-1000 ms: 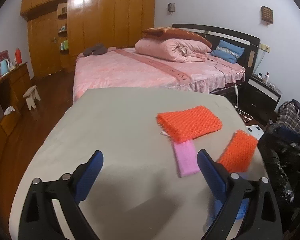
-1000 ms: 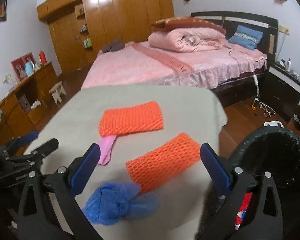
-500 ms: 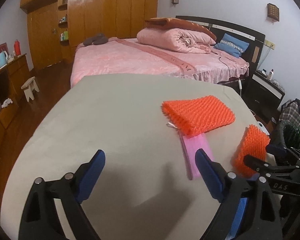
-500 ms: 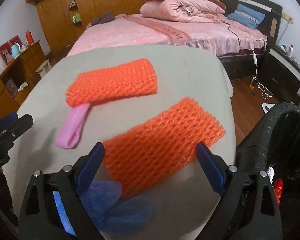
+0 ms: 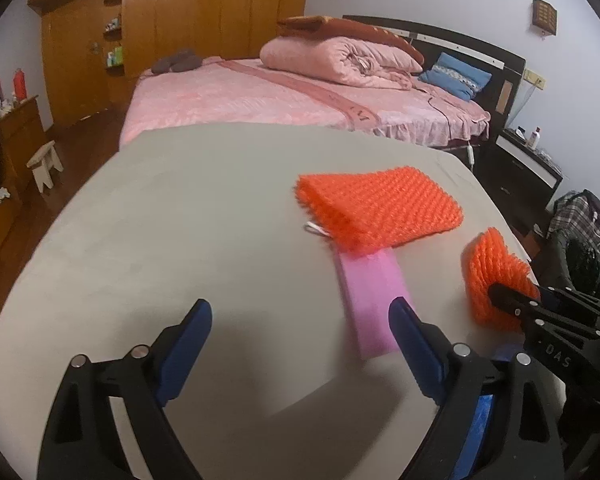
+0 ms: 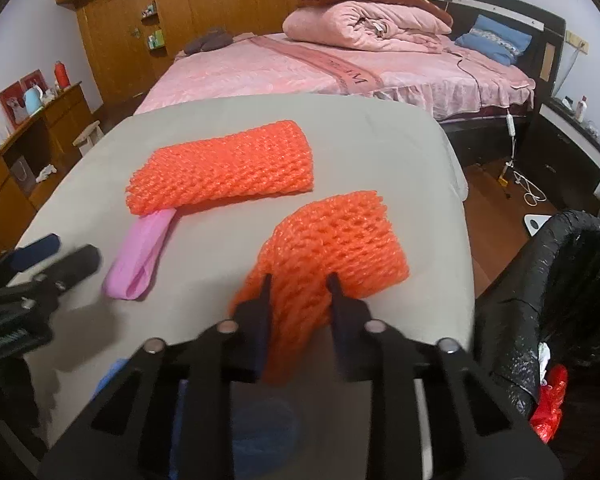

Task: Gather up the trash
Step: 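Grasp the orange mesh sleeve with the right tool while the left tool grasps the pink strip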

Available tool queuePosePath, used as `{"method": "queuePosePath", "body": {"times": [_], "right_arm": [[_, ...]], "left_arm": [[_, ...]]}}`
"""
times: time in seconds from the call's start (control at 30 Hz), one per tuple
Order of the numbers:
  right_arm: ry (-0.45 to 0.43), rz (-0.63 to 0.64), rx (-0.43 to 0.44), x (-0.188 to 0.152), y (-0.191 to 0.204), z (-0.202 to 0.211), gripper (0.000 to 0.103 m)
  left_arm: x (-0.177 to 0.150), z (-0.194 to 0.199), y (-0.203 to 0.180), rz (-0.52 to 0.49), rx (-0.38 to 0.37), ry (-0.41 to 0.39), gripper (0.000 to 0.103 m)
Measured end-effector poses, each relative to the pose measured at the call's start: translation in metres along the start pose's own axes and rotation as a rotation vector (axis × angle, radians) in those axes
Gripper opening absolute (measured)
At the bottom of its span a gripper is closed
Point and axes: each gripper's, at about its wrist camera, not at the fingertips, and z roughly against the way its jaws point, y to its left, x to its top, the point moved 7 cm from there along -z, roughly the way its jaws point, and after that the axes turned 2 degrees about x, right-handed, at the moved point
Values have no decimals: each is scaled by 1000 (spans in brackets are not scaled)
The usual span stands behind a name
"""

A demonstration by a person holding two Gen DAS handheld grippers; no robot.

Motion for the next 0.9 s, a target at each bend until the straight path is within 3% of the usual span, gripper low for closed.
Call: {"method": "queuePosePath", "body": {"times": [0.2, 0.4, 0.47, 0.5, 0.53, 0.73, 0.9], "right_arm": [[-34, -32, 9, 9, -8, 12, 22], [-30, -42, 14, 13, -13, 14, 22], [-28, -43, 15, 12, -13, 15, 22], [-27, -47, 19, 12, -13, 15, 22], [-28, -50, 22, 13, -13, 16, 22], [-43, -45, 34, 15, -11, 25, 22], [-59, -52, 44, 17, -11, 38, 22]], "left_arm": [[-2, -9, -11, -17, -27, 26, 85], [-5, -24, -24, -36, -61, 78, 66], [-4, -24, -30, -52, -81, 76, 47], [-4, -24, -32, -58, -93, 77, 30], [-5, -24, -36, -64, -123, 82, 20], [-3, -13, -37, -57, -133, 56, 6], [-2, 11, -31, -63, -119, 50, 5]]}}
